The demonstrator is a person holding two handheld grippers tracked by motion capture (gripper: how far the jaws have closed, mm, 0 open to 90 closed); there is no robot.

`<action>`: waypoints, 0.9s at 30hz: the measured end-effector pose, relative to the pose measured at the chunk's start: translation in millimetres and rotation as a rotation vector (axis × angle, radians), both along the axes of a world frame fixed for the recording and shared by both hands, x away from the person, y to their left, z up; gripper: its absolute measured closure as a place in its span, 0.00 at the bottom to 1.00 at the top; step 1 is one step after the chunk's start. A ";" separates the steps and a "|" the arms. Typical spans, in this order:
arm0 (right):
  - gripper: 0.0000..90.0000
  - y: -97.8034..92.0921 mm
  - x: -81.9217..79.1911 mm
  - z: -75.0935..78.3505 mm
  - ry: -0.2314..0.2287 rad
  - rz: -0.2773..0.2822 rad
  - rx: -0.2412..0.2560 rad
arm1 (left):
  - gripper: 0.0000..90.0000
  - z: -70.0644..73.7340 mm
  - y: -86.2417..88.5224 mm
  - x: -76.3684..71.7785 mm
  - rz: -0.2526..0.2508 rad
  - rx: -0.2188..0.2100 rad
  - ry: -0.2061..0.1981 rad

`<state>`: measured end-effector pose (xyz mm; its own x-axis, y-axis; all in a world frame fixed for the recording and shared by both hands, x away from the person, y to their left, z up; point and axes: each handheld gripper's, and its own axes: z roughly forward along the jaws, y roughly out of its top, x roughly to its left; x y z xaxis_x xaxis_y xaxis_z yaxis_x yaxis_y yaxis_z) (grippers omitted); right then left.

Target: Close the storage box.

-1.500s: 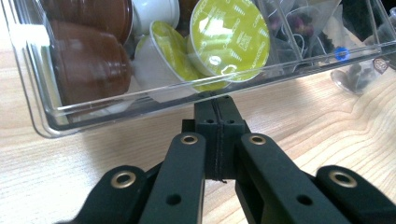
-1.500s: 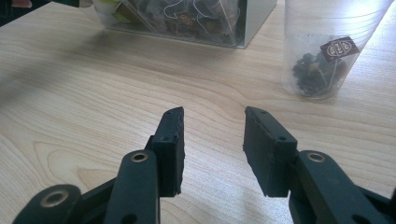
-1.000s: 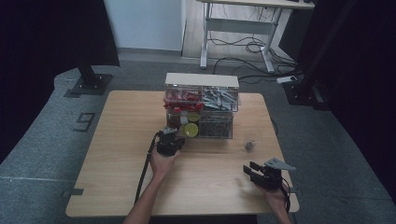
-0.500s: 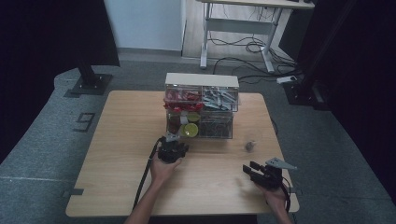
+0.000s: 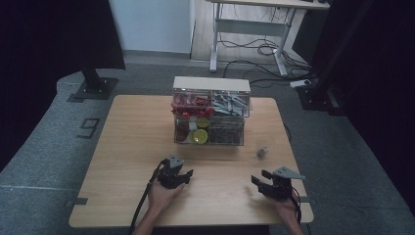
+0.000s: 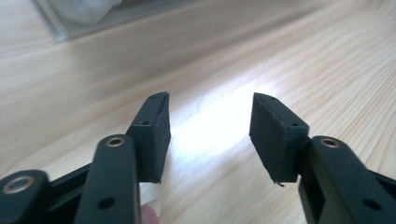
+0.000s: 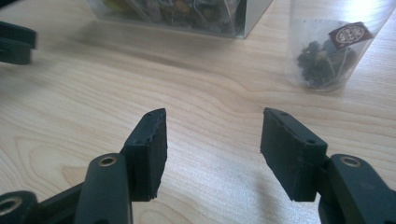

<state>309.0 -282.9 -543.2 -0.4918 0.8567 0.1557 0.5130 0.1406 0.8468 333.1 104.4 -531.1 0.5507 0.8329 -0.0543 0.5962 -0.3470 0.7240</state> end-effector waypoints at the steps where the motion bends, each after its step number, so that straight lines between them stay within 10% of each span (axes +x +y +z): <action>1: 0.45 0.7 -0.3 -1.1 0.001 0.001 -0.015 | 0.52 -0.3 1.8 -2.1 0.003 0.003 -0.001; 13: 0.43 -1.3 -4.5 -7.3 0.009 -0.011 -0.081 | 0.48 -4.5 34.2 -36.0 0.026 -0.029 -0.005; 27: 0.42 -7.2 -3.6 -9.3 0.026 0.011 -0.112 | 0.47 -11.1 53.6 -40.1 0.052 -0.026 0.007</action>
<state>305.4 -290.1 -552.4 -0.4983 0.8640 0.0725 0.5328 0.2392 0.8117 293.1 158.0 -542.2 0.5061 0.8587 -0.0805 0.6181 -0.2960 0.7282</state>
